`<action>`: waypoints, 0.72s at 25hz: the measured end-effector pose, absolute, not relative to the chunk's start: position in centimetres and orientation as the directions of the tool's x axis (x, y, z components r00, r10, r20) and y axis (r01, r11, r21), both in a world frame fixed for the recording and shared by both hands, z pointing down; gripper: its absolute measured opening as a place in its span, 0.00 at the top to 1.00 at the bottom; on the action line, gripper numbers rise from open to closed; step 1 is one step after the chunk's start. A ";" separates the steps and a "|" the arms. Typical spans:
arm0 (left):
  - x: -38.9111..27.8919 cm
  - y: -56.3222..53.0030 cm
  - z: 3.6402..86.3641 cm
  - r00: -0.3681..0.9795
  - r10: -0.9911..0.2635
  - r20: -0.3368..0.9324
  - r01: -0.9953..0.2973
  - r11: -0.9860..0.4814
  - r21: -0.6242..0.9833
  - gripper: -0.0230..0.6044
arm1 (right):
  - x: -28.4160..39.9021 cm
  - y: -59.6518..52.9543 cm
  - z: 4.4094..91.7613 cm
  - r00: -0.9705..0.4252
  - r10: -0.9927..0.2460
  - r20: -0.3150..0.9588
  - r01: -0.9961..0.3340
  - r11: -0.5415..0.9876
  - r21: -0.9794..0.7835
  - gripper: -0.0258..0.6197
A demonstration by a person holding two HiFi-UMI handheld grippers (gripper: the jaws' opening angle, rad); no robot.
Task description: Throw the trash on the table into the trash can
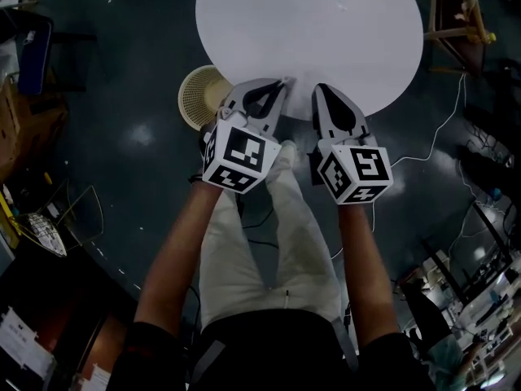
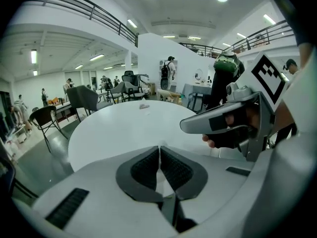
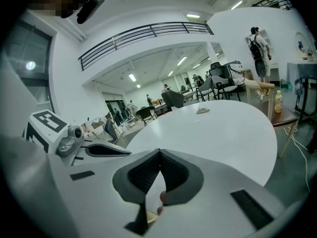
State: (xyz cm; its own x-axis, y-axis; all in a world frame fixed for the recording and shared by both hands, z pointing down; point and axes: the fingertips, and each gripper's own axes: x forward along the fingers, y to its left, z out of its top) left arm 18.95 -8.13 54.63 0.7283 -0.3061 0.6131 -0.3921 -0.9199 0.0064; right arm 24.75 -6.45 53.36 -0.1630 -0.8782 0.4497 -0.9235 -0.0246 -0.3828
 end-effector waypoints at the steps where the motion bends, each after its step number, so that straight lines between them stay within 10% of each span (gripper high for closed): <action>1: 18.0 -8.3 54.6 0.726 -0.314 0.612 -0.402 -0.915 0.008 0.93 | 23.8 -6.6 53.4 -0.170 -0.876 0.452 -0.924 -0.018 -0.383 0.93; 18: -0.2 -13.1 57.6 0.660 -0.417 0.626 -0.574 -0.816 0.062 0.93 | 6.5 -11.9 55.6 -0.300 -0.822 0.484 -0.919 0.113 -0.378 0.93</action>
